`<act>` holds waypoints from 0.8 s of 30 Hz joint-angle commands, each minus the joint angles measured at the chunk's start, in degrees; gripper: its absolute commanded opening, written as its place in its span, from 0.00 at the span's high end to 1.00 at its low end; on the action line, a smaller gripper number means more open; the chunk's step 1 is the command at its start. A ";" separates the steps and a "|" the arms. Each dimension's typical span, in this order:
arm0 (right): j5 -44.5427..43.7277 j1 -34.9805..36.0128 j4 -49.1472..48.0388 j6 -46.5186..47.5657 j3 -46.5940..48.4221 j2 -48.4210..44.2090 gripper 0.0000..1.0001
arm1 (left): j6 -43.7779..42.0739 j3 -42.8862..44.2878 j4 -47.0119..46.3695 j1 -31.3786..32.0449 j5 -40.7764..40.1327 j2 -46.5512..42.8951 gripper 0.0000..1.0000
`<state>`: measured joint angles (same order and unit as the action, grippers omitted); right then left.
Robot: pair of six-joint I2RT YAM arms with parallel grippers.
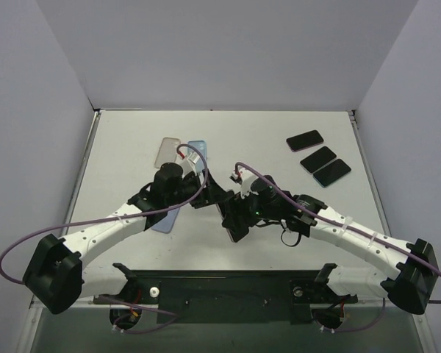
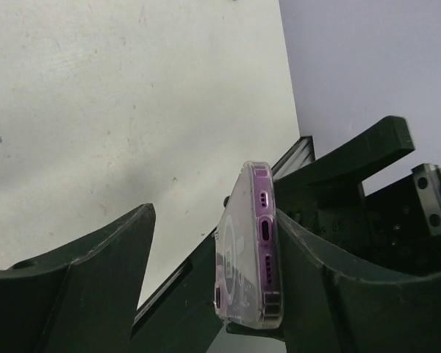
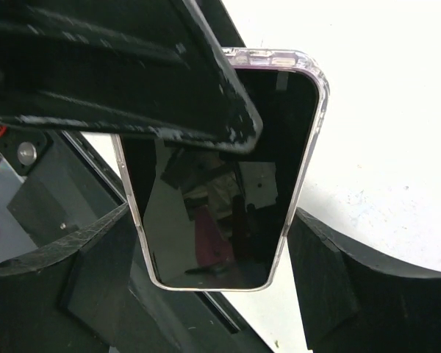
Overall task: Take the phone out of the phone case
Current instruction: Adjust the phone.
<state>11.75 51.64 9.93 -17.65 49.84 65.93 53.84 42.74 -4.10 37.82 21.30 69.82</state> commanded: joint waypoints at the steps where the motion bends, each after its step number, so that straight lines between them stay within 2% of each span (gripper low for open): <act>1: -4.53 1.62 1.05 4.20 5.26 0.42 1.00 | -4.88 2.79 1.99 1.46 5.85 2.33 0.33; 2: -6.37 1.97 2.53 4.72 6.05 0.60 1.00 | -5.15 2.70 1.73 1.38 6.64 2.25 0.46; 3: -6.82 2.32 2.98 4.90 6.23 0.51 1.00 | -5.50 2.61 1.64 1.46 7.08 2.25 0.54; 4: -7.78 2.33 4.03 4.56 6.66 0.69 1.00 | -5.68 2.70 1.38 1.20 7.35 1.73 0.71; 5: -8.05 2.33 4.39 4.21 6.84 0.86 0.79 | -6.29 3.22 1.37 0.68 7.27 1.37 0.93; 6: -9.54 2.33 5.18 2.81 6.76 0.78 0.63 | -6.30 3.49 1.72 0.32 5.87 0.15 1.00; 7: -10.51 2.15 7.01 2.10 6.67 0.95 0.39 | -6.12 3.75 1.73 -0.46 4.73 -0.82 1.00; 8: -13.30 2.15 7.64 0.35 6.49 1.04 0.24 | -5.77 3.67 0.86 -0.64 0.97 -3.79 1.00; 9: -13.59 1.98 7.56 -0.71 5.88 0.61 0.21 | -4.99 2.71 -0.20 -1.25 -4.11 -5.56 1.00; 10: -13.33 1.37 7.30 -3.33 4.66 -0.18 0.18 | -4.72 1.92 -2.82 -1.26 -6.77 -9.92 1.00; 11: -12.55 1.27 5.12 -7.18 3.95 -0.80 0.17 | -3.84 -0.62 -5.11 -1.17 -13.50 -12.40 1.00; 12: -12.19 0.40 3.27 -8.96 2.20 -2.11 0.15 | -2.96 -2.12 -10.61 -1.09 -16.52 -16.43 1.00; 13: -8.01 0.05 -0.93 -13.24 0.10 -2.99 0.15 | 0.09 -6.05 -13.80 -1.17 -20.38 -18.39 1.00; 14: -7.36 -0.31 -3.58 -15.72 -0.79 -4.92 0.14 | 3.25 -7.74 -19.92 -1.26 -22.51 -20.93 1.00; 15: -5.87 -0.83 -8.30 -19.40 -2.72 -5.81 0.14 | 4.42 -10.02 -21.72 -1.43 -24.62 -21.74 1.00; 20: 3.00 -8.46 -27.48 -33.66 -8.62 -9.95 0.14 | 13.28 -13.91 -36.75 -1.35 -23.41 -21.48 1.00; 24: 8.55 -11.55 -46.98 -43.95 -12.93 -9.42 0.26 | 17.08 -15.40 -42.04 -0.91 -23.67 -21.22 1.00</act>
<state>13.37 42.52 -13.13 -47.90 39.57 56.45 63.44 27.79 -30.70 36.34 -0.16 49.08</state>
